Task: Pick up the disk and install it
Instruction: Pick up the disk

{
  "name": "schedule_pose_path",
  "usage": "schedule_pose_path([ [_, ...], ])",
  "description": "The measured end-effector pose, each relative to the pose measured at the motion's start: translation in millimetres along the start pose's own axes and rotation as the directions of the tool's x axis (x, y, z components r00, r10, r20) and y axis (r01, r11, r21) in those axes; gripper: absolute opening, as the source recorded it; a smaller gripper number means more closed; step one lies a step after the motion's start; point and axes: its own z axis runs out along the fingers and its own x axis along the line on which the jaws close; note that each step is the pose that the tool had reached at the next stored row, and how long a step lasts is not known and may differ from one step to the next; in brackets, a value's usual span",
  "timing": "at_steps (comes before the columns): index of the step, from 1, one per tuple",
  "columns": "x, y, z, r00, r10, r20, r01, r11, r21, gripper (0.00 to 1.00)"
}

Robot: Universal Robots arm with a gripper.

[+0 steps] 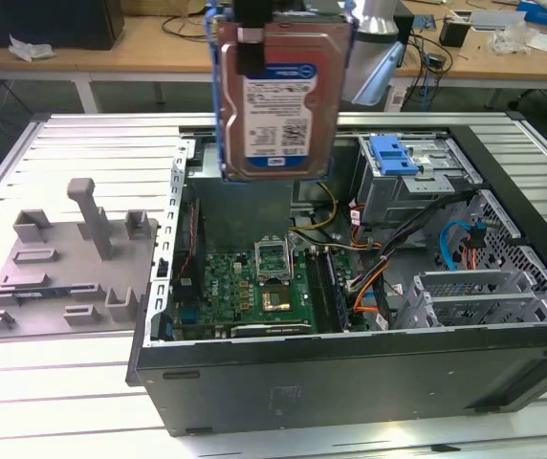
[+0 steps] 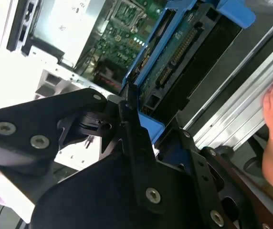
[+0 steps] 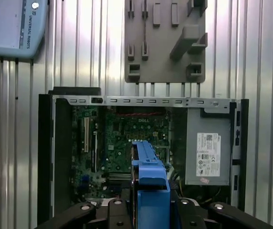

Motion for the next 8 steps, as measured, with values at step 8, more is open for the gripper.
schedule_pose_path([
  [8, 15.9, -41.7, 0.1, 1.0000, 0.000, 0.0001, 0.000, 1.0000, 0.0000, 0.37],
])
